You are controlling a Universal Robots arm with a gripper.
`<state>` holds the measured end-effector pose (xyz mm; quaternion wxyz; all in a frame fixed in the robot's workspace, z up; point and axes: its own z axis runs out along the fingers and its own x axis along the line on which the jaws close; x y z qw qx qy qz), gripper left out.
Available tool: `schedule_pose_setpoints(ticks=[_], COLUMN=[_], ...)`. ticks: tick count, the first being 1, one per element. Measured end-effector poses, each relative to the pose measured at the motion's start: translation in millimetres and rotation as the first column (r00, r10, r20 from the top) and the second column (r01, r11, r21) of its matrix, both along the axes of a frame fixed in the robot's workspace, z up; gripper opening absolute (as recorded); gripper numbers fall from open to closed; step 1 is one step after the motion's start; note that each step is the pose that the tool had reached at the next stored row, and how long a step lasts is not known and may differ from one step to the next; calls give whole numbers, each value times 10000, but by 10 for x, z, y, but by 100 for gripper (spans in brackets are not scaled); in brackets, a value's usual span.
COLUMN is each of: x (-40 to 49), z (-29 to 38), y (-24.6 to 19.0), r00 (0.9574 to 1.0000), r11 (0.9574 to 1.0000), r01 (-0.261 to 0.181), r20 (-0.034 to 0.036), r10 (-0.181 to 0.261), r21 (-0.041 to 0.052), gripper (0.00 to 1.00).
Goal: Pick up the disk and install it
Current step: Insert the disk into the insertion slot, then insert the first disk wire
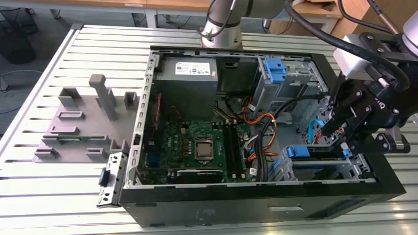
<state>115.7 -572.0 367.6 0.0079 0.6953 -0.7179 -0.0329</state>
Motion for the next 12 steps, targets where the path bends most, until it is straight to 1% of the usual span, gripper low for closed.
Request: schedule_pose_setpoints(ticks=[2, 4, 12], x=[-6, -9, -9], z=[-17, -33, -25], y=[0, 0, 0], r00=[10000, 9999, 9999], r11=[10000, 10000, 10000], r01=[-27, -51, -64], r20=[74, 123, 127], r10=[27, 51, 64], r21=[1, 0, -1], gripper=[42, 42, 42])
